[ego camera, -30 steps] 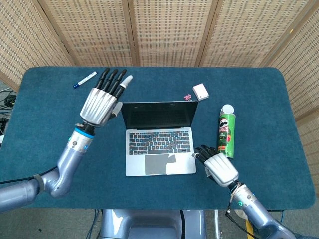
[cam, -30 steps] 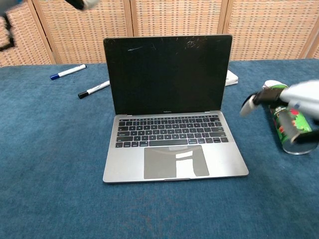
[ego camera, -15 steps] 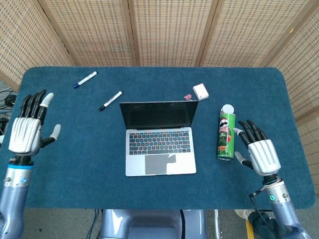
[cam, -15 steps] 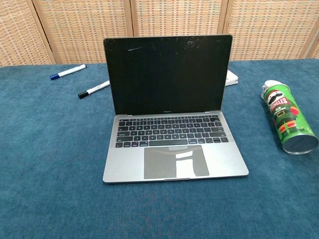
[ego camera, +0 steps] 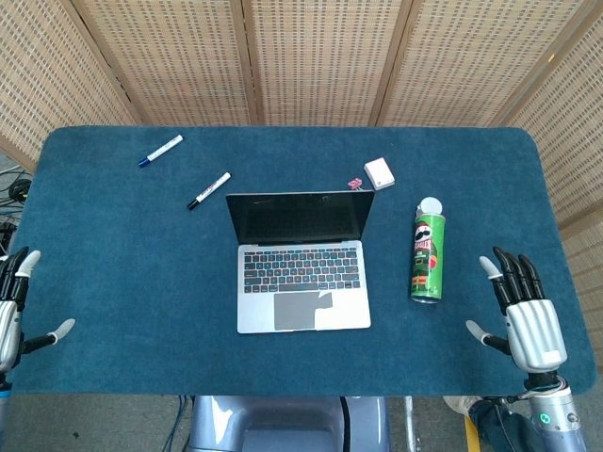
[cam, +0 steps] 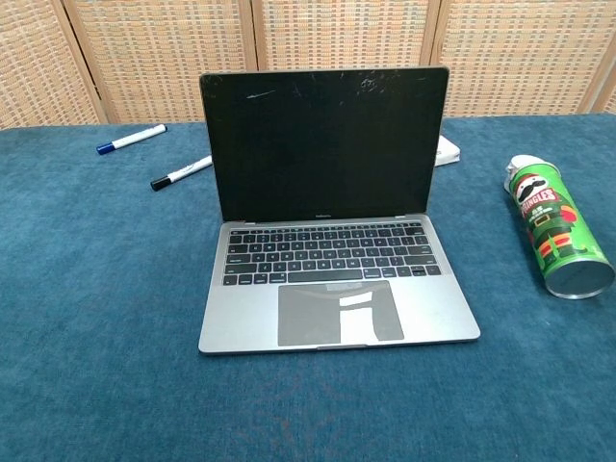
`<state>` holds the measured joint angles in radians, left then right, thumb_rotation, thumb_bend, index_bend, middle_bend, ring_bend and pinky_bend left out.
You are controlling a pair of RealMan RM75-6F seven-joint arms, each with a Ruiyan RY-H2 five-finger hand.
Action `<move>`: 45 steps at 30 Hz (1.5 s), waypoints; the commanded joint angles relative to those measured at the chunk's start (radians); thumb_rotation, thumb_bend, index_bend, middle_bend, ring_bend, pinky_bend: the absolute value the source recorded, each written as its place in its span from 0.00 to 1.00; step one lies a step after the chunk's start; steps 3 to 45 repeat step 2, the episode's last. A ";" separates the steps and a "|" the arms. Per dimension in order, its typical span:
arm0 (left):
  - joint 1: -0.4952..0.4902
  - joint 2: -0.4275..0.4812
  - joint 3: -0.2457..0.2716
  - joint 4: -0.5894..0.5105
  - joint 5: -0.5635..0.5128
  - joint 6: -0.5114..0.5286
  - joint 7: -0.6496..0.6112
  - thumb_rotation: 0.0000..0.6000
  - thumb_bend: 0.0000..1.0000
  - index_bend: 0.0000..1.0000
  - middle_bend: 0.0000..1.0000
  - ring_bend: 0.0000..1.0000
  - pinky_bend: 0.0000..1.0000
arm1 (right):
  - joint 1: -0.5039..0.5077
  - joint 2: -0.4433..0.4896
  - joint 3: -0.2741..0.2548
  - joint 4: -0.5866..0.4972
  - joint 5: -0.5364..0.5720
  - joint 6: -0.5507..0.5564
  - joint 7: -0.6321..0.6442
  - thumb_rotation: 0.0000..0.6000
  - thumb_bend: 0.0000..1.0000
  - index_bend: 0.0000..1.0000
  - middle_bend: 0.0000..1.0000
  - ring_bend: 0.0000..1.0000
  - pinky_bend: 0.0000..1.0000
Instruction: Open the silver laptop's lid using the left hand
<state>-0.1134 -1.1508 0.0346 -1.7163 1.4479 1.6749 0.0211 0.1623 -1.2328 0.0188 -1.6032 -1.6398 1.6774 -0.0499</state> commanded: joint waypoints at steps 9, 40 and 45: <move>0.014 -0.002 0.008 0.006 0.020 -0.001 0.030 1.00 0.00 0.00 0.00 0.00 0.00 | -0.023 -0.005 0.002 -0.017 -0.009 0.021 -0.049 1.00 0.00 0.02 0.00 0.00 0.00; 0.014 -0.002 0.008 0.006 0.020 -0.001 0.030 1.00 0.00 0.00 0.00 0.00 0.00 | -0.023 -0.005 0.002 -0.017 -0.009 0.021 -0.049 1.00 0.00 0.02 0.00 0.00 0.00; 0.014 -0.002 0.008 0.006 0.020 -0.001 0.030 1.00 0.00 0.00 0.00 0.00 0.00 | -0.023 -0.005 0.002 -0.017 -0.009 0.021 -0.049 1.00 0.00 0.02 0.00 0.00 0.00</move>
